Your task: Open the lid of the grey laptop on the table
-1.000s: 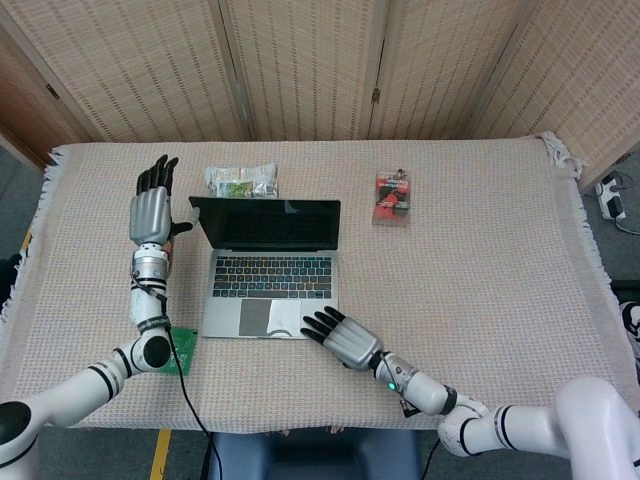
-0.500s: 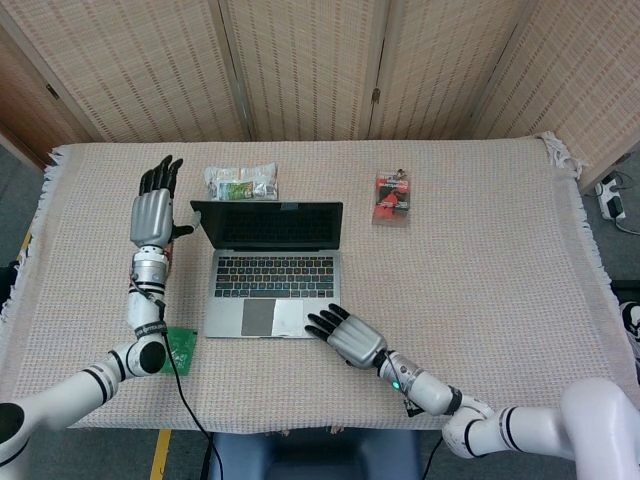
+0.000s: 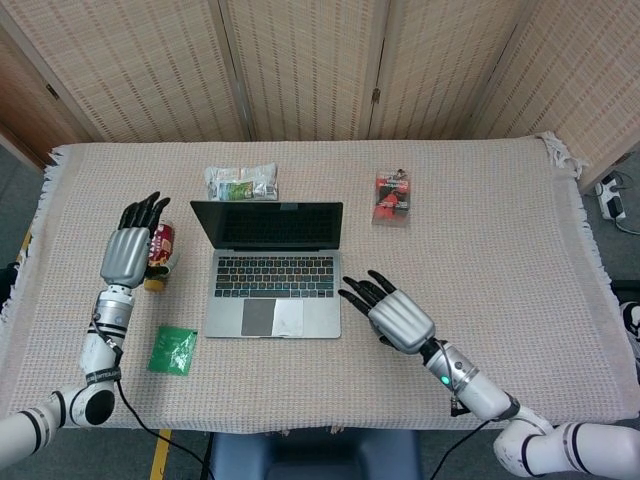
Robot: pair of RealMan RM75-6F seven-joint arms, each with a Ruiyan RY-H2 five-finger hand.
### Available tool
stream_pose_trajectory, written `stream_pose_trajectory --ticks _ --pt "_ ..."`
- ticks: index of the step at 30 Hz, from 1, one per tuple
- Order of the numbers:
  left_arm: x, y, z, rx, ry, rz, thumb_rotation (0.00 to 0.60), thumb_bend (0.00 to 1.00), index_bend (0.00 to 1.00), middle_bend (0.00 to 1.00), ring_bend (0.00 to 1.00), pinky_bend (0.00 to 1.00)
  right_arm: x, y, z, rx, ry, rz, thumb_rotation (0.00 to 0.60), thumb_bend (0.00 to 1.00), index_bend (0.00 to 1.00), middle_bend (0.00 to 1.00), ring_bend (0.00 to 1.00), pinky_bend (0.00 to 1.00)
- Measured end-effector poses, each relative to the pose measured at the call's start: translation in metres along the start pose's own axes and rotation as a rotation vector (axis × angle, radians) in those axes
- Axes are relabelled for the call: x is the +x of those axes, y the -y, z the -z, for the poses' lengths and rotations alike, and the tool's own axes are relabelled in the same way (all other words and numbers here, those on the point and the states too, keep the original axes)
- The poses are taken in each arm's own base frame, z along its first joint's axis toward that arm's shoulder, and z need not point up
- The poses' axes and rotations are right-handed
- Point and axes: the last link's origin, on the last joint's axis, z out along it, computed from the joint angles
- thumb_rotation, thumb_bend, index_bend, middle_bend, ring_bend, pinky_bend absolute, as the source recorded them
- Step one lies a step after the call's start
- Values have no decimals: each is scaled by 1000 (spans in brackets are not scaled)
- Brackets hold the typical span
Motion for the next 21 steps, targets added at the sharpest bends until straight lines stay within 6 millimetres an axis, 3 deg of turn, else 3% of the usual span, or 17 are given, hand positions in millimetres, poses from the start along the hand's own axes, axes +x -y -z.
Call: stream_pose_trajectory --ticks 5,9,18,21 --pt "1 28 40 18 11 -80 600 367 8 0 0 0 16 -32 48 -118 -28 17 600 868 39 23 167 1" --pt "3 45 71 40 -17 -96 600 368 20 0 0 0 24 -54 91 -238 -78 20 600 757 3 20 160 3" --pt "16 73 145 104 -50 -100 600 368 24 4 0 0 25 -82 183 -476 -215 -59 600 746 0 10 146 3" --pt "18 77 168 121 -41 -93 600 367 26 4 0 0 19 -86 204 -518 -242 -82 600 747 0 10 146 3"
